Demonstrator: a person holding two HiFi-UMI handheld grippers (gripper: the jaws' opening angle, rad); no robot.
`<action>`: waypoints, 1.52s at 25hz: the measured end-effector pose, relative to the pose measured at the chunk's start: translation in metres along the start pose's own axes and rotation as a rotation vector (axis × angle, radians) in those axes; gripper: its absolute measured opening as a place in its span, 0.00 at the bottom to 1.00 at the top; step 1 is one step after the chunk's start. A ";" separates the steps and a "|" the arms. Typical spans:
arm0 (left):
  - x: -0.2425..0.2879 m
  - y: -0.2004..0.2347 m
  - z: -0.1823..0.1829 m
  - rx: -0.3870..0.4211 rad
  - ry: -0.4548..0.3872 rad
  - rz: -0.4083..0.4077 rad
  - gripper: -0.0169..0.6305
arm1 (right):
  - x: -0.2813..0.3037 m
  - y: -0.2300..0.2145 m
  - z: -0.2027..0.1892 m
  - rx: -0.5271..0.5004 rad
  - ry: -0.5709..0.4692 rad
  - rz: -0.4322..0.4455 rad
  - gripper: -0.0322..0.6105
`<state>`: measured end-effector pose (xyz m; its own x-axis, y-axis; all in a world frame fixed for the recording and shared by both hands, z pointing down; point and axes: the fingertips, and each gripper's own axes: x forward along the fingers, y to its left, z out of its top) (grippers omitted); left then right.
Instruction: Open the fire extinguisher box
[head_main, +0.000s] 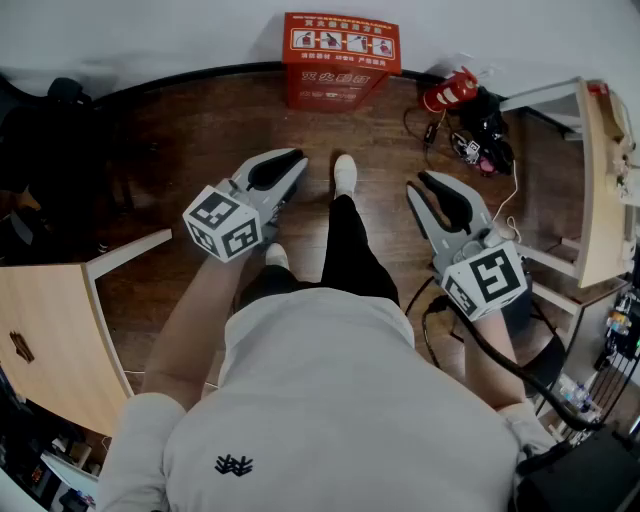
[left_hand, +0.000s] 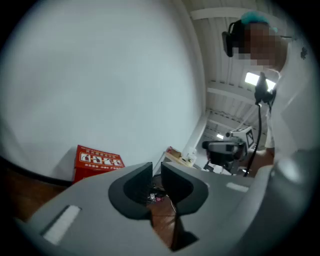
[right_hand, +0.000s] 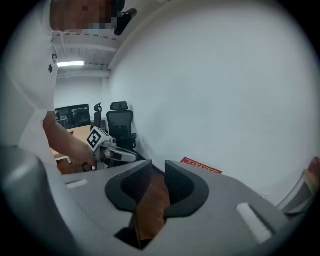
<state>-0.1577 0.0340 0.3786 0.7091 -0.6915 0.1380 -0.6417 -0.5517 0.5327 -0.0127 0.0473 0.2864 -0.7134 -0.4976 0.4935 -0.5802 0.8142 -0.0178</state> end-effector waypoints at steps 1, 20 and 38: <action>0.021 0.016 -0.002 -0.045 -0.004 0.014 0.11 | 0.010 -0.016 0.002 -0.011 0.003 0.012 0.18; 0.268 0.272 -0.109 -0.834 -0.311 0.309 0.17 | 0.161 -0.215 -0.051 0.019 0.201 0.246 0.17; 0.287 0.302 -0.109 -1.071 -0.555 0.311 0.21 | 0.174 -0.231 -0.085 0.080 0.244 0.288 0.16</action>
<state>-0.1167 -0.2804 0.6701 0.1832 -0.9719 0.1477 -0.0139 0.1477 0.9889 0.0307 -0.2021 0.4507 -0.7429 -0.1579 0.6505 -0.4050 0.8797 -0.2490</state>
